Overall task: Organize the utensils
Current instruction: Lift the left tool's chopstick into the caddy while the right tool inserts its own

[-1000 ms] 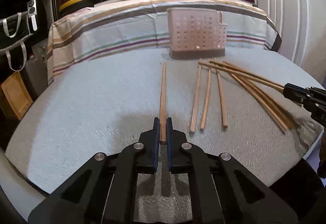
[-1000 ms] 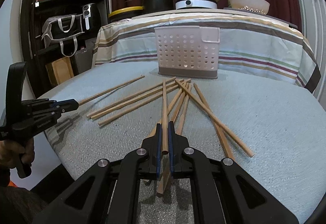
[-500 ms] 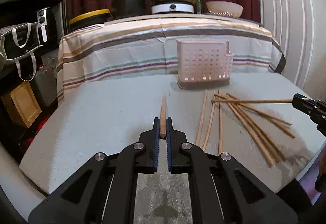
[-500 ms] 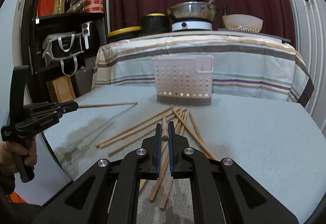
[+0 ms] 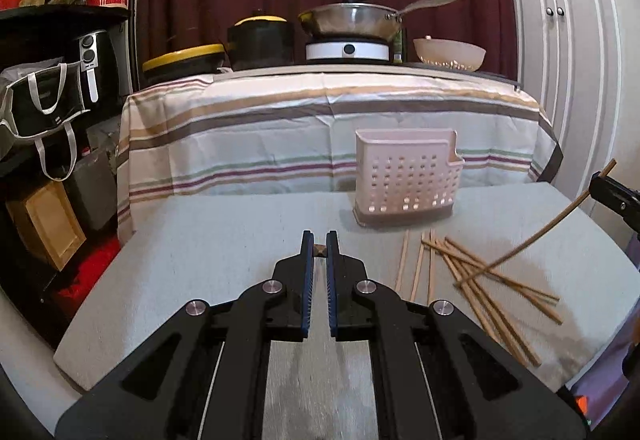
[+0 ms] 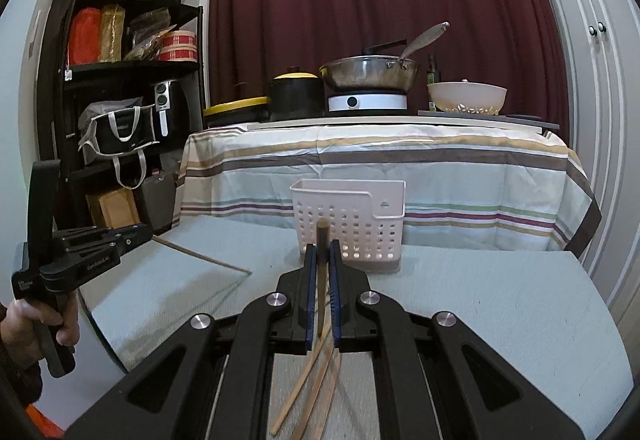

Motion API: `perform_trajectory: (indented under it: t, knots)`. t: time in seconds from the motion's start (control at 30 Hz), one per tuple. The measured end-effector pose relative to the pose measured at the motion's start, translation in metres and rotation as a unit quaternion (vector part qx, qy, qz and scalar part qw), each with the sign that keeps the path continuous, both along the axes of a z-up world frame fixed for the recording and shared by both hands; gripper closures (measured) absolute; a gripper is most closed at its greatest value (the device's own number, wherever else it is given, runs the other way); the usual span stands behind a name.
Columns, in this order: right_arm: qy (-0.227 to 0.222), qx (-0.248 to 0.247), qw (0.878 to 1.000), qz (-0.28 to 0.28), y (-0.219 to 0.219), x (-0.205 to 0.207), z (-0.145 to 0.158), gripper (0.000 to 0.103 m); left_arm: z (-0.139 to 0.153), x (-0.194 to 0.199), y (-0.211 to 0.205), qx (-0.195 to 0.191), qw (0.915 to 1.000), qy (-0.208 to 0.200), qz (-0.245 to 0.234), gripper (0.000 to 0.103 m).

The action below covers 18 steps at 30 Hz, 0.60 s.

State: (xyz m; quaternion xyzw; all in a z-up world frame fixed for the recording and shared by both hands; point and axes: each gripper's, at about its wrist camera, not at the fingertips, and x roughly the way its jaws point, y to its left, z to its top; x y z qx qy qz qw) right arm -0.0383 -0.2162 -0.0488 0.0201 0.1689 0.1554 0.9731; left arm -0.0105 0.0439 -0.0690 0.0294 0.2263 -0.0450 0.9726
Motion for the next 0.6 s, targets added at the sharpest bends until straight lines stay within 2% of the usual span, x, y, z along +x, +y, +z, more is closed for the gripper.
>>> perform_trajectory:
  t: [0.33,0.6]
  knots:
    - [-0.007,0.001,1.0,0.002,0.011,0.04,0.009,0.096,0.022,0.034,0.002,-0.009,0.9999,-0.007,-0.01,0.096]
    - [-0.015,0.015,1.0,-0.001,0.008,0.054,0.02,0.096,0.042,0.056,0.004,-0.018,0.9996,-0.016,-0.015,0.096]
